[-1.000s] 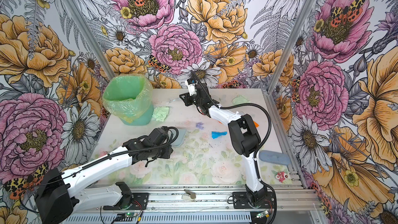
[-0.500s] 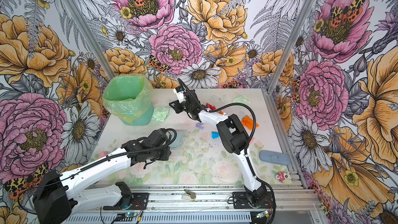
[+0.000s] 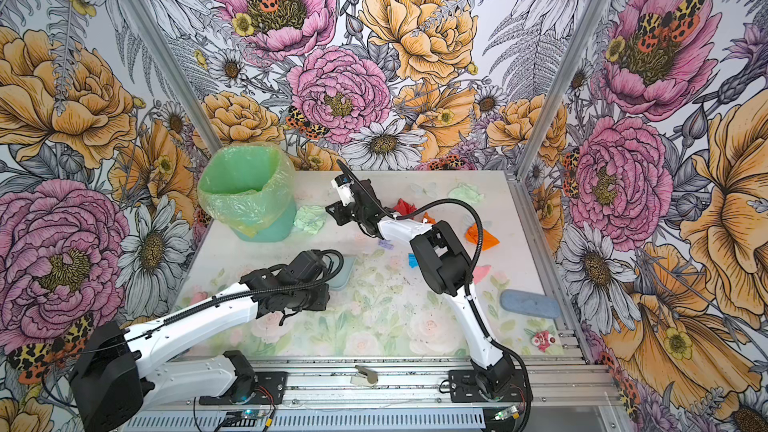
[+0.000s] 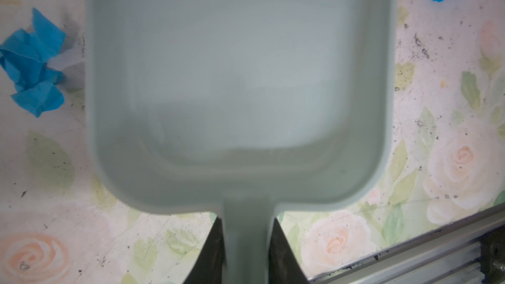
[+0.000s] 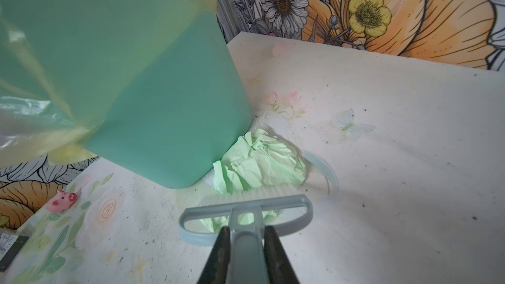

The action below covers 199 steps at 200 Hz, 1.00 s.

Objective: Sweep away the paper scraps from the table
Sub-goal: 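Push the light green paper scrap with the brush bristles using the right gripper, then brush the green paper into the dustpan with the right gripper while the left steadies it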

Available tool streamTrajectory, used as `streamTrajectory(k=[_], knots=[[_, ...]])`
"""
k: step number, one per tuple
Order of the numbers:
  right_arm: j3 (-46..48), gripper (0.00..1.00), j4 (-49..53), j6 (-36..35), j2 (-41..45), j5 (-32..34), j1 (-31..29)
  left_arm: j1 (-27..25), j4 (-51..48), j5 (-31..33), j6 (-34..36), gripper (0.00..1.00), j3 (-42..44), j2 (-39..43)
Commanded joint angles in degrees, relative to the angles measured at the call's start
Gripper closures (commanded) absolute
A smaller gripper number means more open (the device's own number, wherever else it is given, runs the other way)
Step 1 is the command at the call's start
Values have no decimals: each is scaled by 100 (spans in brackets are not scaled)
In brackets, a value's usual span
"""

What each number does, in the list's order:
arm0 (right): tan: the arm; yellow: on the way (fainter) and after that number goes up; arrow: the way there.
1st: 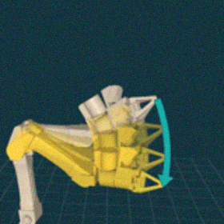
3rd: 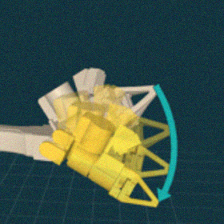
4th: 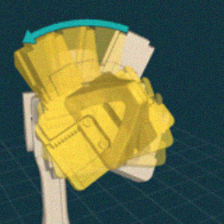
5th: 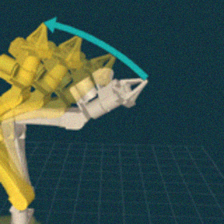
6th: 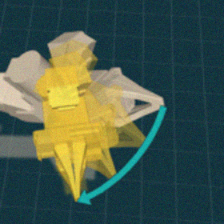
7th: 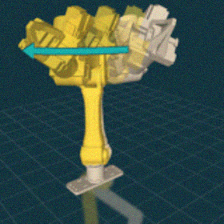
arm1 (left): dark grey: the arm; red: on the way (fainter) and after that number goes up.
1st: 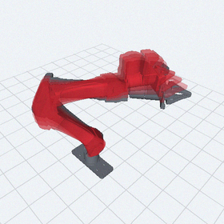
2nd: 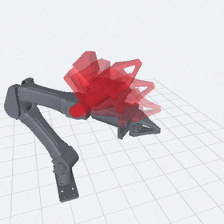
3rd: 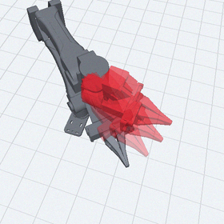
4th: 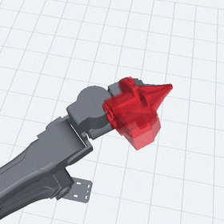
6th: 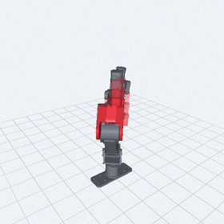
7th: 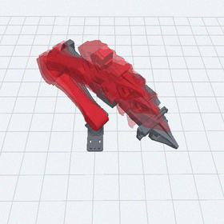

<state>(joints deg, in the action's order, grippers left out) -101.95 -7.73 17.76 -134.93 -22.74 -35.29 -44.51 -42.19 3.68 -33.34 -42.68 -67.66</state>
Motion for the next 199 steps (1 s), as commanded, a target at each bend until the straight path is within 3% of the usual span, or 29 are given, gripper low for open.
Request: streamTrajectory(k=[1,135,199], knots=[[119,100,118,-299,54,231,-15,-58,46,169,-44,83,9,-37],[2335,100,1236,-624,2410,877,435,-64,49,133,52,83,-286,-567],[2324,100,1467,-414,3061,875,479,8,266,124,143,83,-398,-921]])
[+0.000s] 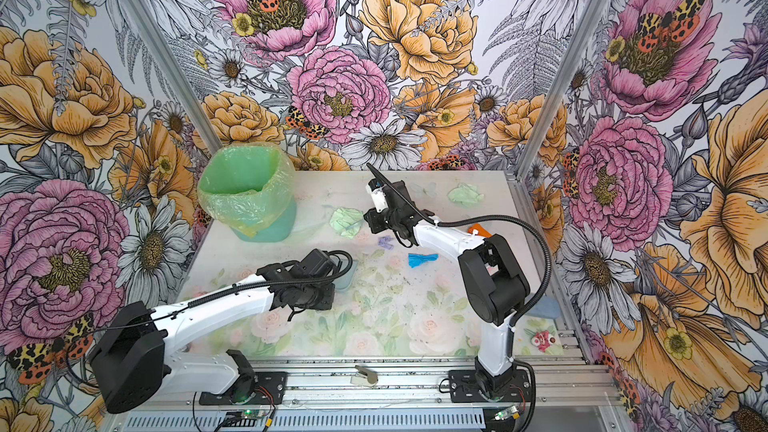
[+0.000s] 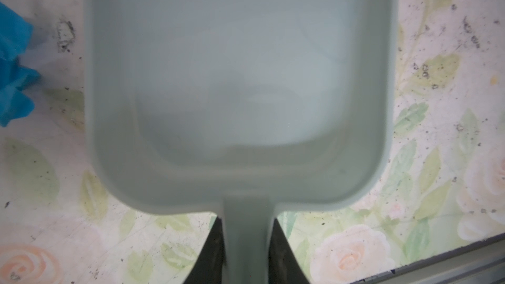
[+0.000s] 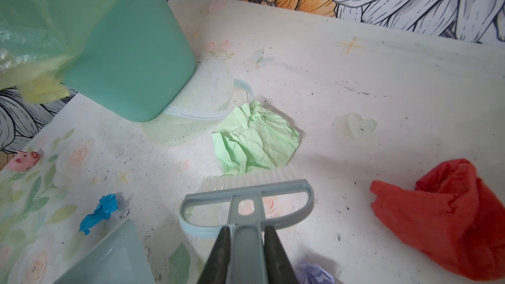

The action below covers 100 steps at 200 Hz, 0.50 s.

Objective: Sweep away the paper scraps from the table
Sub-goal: 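Brush the green paper into the dustpan with the right gripper while the left steadies it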

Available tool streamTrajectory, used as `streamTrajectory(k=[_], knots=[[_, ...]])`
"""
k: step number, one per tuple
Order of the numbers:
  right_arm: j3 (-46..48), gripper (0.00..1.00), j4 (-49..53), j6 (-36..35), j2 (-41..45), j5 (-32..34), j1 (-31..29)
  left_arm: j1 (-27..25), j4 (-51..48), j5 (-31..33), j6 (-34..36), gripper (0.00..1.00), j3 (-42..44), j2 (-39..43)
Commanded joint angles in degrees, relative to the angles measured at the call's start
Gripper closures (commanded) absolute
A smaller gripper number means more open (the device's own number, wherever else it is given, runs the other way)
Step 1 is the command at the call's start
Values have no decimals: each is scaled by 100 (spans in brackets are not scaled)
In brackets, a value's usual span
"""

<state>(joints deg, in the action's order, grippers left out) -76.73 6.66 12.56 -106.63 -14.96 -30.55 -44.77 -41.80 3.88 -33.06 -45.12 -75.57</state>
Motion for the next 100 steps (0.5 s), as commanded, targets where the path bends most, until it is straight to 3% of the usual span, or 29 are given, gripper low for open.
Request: streamTrajectory(k=[1,67,100], knots=[[-213,100,29,111,226,107,5,36,230,104,119,83,-150,-136],[-1684,100,264,774,-775,985,-4,309,351,86,462,85,-435,-817],[-2314,100,540,827,-1440,1084,-56,517,506,-26,550,85,-491,-924]])
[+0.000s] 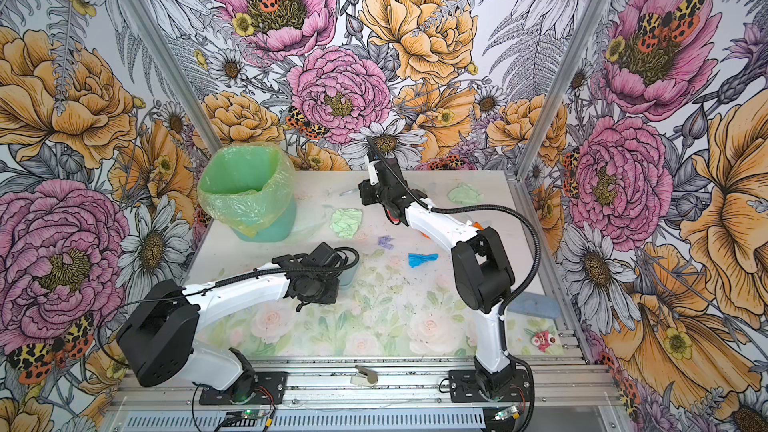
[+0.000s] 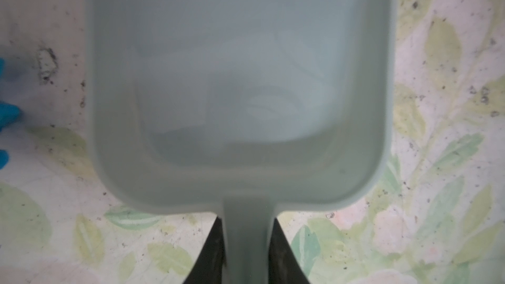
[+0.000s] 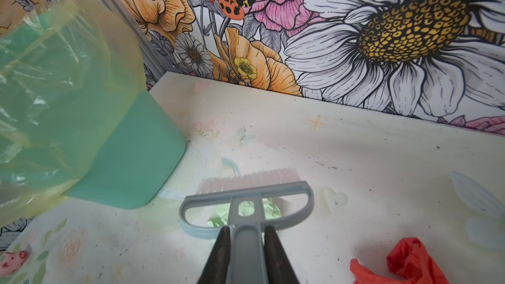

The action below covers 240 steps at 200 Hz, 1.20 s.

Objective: Sweep away the paper scraps from the table
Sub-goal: 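Brush the green paper into the dustpan with the right gripper while the left steadies it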

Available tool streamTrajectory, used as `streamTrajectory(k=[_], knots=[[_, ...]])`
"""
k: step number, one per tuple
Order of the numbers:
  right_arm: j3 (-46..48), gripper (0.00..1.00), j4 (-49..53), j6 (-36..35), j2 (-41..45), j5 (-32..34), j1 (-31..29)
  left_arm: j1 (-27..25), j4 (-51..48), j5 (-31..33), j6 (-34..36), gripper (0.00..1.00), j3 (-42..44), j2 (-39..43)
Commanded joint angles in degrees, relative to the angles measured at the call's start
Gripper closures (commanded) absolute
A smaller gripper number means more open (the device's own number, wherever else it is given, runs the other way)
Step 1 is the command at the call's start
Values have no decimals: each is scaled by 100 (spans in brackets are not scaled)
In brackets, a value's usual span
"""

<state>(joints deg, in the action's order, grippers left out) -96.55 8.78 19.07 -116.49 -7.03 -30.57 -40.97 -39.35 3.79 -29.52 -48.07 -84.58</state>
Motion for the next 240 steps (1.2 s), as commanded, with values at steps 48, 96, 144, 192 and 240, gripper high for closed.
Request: streamTrajectory(k=[48,96,144,192,240], knots=[[-321,100,658,-411,-683,187,-260,293,284,-6,256,85,-255,-251],[116,100,816,-718,-474,407,-398,357,320,-27,385,86,-299,-574],[711,100,897,-852,-86,462,-515,412,435,-87,381,87,-181,-663],[1329,100,981,-844,469,435,-767,423,472,-85,366,87,-194,-644],[1835,100,1089,-723,886,482,-1145,450,482,-94,377,87,-231,-614]])
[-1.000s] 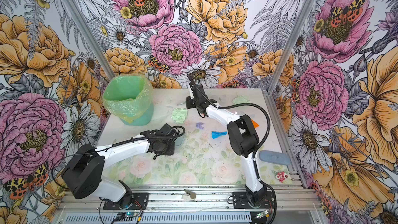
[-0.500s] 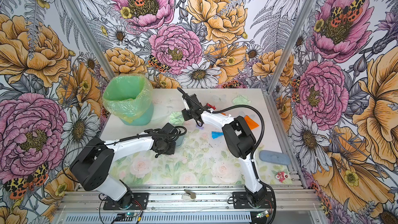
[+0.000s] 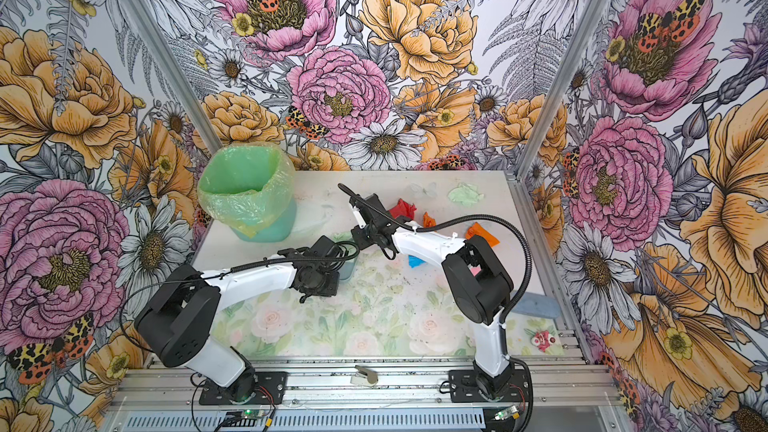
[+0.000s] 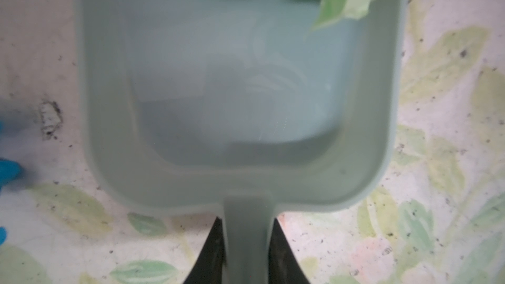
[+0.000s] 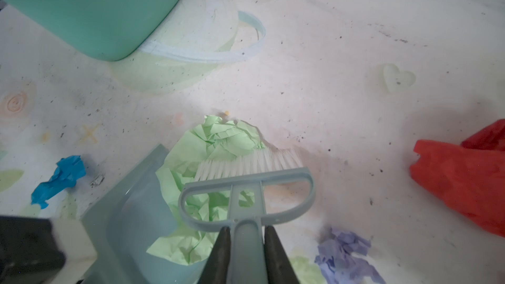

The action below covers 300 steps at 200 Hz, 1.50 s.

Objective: Sweep away the paper scraps from the table
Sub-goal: 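Brush the green paper into the dustpan with the right gripper while the left steadies it, then lift the dustpan with the left gripper while the right gripper draws the brush back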

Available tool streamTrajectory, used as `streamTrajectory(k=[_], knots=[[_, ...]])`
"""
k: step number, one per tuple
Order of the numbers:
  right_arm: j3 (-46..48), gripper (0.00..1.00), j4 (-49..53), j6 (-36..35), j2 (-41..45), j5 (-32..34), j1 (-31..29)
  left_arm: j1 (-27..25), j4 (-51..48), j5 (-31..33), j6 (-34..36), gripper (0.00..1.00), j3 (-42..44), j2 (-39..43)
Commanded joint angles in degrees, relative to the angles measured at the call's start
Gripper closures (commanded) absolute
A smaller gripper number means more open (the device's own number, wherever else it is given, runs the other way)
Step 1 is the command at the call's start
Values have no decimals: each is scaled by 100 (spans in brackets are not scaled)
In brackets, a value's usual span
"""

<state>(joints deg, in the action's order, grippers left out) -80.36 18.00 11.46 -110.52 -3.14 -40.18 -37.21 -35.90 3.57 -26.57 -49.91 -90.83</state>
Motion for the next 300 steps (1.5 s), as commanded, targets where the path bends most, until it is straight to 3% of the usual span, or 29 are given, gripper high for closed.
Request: streamTrajectory(k=[1,79,130,190,227,300], knots=[[228,100,172,39,296,93,-187,74,137,-70,86,87,-46,7],[781,100,363,111,726,194,-488,77,140,53,94,88,-6,230],[759,100,451,-18,1144,-201,-484,82,171,185,73,88,65,440],[616,100,595,-126,1449,38,-412,-14,180,492,69,88,127,646],[482,100,780,-202,1804,173,-226,-45,166,522,65,88,148,931],[812,100,767,-171,2962,-259,626,-155,-405,803,152,90,-344,1389]])
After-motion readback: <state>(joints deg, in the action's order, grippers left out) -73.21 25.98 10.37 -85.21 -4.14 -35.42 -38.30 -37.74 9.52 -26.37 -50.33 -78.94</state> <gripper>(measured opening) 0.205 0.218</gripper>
